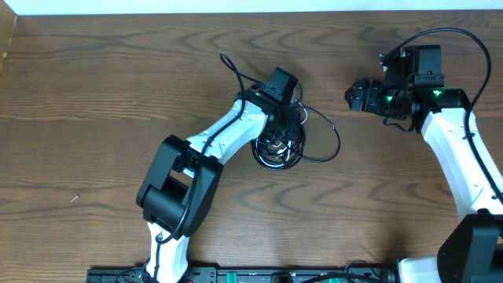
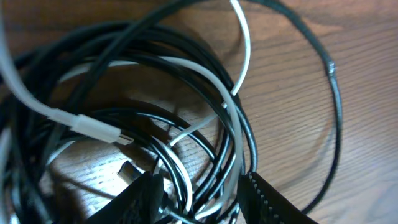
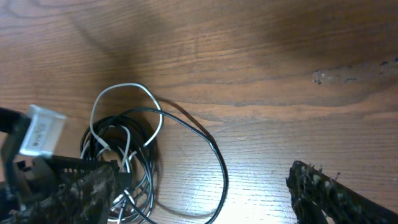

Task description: Untangle cables

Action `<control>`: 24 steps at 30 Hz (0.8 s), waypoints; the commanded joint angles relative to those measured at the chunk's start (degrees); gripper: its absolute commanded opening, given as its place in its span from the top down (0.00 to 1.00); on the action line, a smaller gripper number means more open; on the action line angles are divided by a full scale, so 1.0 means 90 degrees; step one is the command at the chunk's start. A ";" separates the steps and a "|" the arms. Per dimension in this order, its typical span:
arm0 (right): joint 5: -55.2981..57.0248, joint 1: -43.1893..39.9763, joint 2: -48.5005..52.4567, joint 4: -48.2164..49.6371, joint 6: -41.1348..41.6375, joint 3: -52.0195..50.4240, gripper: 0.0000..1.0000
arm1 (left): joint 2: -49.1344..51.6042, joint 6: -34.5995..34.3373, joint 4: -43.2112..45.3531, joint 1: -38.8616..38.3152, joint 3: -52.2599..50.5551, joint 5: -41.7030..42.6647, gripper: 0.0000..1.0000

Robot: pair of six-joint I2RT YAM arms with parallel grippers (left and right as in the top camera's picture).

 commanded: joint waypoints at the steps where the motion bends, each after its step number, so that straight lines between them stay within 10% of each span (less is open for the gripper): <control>1: 0.0032 -0.0010 0.0034 -0.0007 -0.0034 0.0051 0.14 | 0.0068 0.0134 0.0070 -0.0114 -0.0029 -0.0085 0.55; 14: 0.0032 0.0002 0.0034 -0.0007 -0.0034 0.0051 0.14 | 0.0282 0.0080 0.0299 -0.0155 -0.0029 -0.0692 0.65; 18: 0.0029 0.0002 0.0034 -0.0007 -0.0034 0.0051 0.14 | 0.0282 0.0085 0.0338 -0.0155 -0.0029 -0.0763 0.92; 24: 0.0034 0.0036 0.0044 0.0002 -0.0034 0.0051 0.15 | 0.0087 0.0182 0.0457 -0.0102 0.0085 -0.0656 0.93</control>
